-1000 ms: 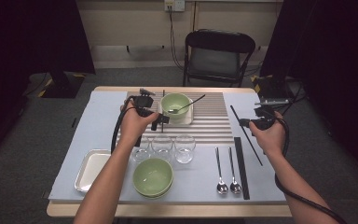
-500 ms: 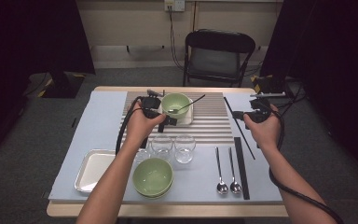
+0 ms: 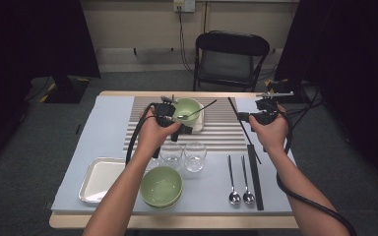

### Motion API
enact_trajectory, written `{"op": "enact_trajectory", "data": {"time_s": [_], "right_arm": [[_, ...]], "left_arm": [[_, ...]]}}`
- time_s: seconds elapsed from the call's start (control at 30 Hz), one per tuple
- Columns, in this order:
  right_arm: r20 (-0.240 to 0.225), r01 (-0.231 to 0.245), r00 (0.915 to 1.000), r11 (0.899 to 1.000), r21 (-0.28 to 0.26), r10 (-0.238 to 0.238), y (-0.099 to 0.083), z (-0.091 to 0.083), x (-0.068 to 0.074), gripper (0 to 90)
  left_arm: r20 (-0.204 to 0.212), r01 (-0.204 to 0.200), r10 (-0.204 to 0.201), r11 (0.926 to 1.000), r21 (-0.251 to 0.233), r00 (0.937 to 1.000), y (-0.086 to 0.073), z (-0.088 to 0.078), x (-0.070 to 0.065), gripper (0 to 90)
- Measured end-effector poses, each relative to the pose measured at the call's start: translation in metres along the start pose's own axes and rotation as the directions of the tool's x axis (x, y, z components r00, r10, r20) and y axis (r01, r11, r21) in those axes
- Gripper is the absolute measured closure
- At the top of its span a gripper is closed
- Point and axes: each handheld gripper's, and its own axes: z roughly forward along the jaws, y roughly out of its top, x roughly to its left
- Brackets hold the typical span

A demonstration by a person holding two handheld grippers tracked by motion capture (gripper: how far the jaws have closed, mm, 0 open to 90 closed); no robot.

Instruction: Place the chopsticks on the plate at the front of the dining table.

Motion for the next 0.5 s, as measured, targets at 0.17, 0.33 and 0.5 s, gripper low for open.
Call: {"op": "enact_trajectory", "data": {"time_s": [0.17,0.33,0.5], "right_arm": [[-0.006,0.002,1.0000,1.000,-0.004,-0.002,0.003,0.001,0.005,86.7],[-0.012,0.003,0.9999,1.000,-0.005,-0.003,0.005,0.004,0.010,86.7],[-0.018,0.006,0.9998,1.000,-0.005,-0.006,0.007,0.007,0.015,86.7]], "left_arm": [[0.016,-0.016,0.016,0.9998,0.008,0.9997,0.000,0.002,-0.005,29.9],[0.028,-0.022,0.022,0.9998,0.003,0.9994,0.000,0.005,-0.011,29.9],[0.039,-0.032,0.031,0.9994,0.010,0.9987,-0.001,0.009,-0.015,29.9]]}}
